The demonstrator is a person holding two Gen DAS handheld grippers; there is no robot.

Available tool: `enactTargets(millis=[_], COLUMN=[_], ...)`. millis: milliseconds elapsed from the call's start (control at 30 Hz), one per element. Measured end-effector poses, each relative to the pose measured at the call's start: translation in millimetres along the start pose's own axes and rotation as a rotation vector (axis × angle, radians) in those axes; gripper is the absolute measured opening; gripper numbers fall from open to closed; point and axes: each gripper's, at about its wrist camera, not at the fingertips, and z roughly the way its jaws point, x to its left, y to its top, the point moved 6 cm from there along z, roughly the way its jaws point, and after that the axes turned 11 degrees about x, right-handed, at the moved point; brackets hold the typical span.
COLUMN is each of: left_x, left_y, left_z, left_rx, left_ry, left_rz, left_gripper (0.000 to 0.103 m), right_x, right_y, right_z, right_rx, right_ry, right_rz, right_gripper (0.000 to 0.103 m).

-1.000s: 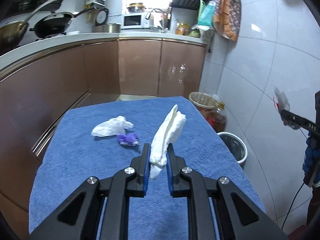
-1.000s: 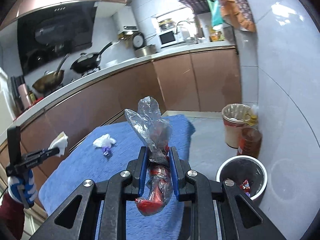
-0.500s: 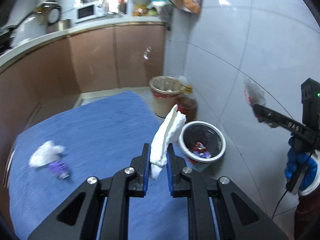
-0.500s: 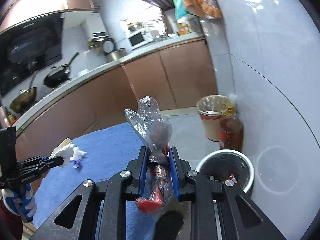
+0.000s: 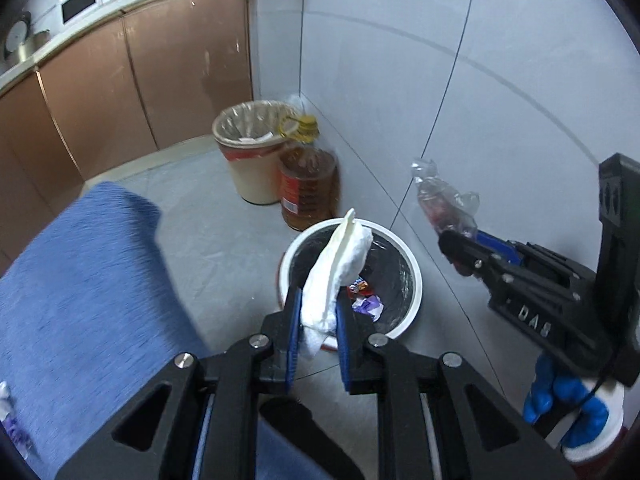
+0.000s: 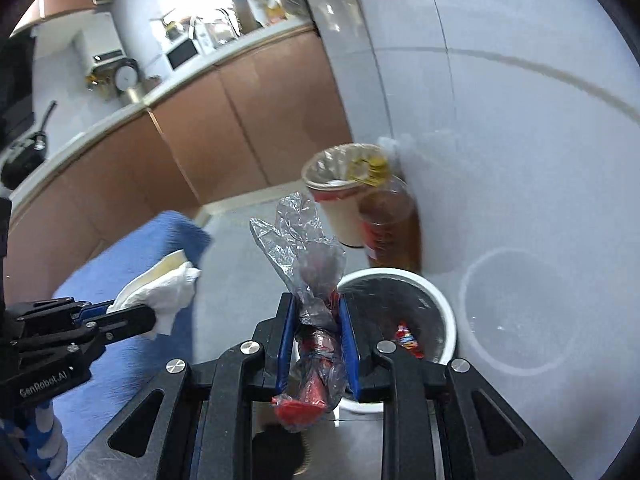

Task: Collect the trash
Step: 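Carry the tissue and red-and-clear bag to the metal bin and open both tools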

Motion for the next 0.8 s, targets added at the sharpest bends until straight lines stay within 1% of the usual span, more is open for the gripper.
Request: enactTargets(millis=[133,167,200,233,267,300,333,433,467,567,800], left_x=[-12,-15,-19,-20,-22,-24,-26,-26,-26,-24,-15], left_y=[19,22,24,27,28,30,31,30,29,24,16], left_z=[40,47,54,60,64,68,72,76,76,74,49], left_rx=[0.044,0.054,0.061,0.066,0.069,0.070,0.070,0.073,0.074,0.073,0.035], left_ry=[-0.018,-0.027,-0.034,-0.035,-0.033,-0.033,-0.039,-0.051,-0.049,-0.050,-0.059], left_rz=[-0.004,-0.006,-0.005,-0.002,0.000,0.000,-0.002,-0.017,-0.019,-0.024,-0.058], left_gripper=[0.017,0.018,0.024,0.028,0.035,0.039,0.040,0.045,0.046,0.046,0.046], right_x=[-16,-20,-22,-26,-29,-32,-35,-42,-43,-46,-39], right_y=[3,3,4,4,5,4,4,2,1,-1,1], right_z=[21,26,30,34,38,41,44,48,49,50,40], right_rx=[0.024,0.031,0.036,0.043,0.049,0.055,0.060,0.070,0.073,0.077,0.061], right_ry=[-0.028,-0.034,-0.040,-0.051,-0.058,-0.067,-0.077,-0.101,-0.106,-0.128,-0.133], right_rz=[0.020,0.024,0.026,0.028,0.029,0.031,0.034,0.044,0.046,0.052,0.067], right_gripper=[0.023,0.023,0.023,0.023,0.023,0.023,0.026,0.039,0.041,0.044,0.049])
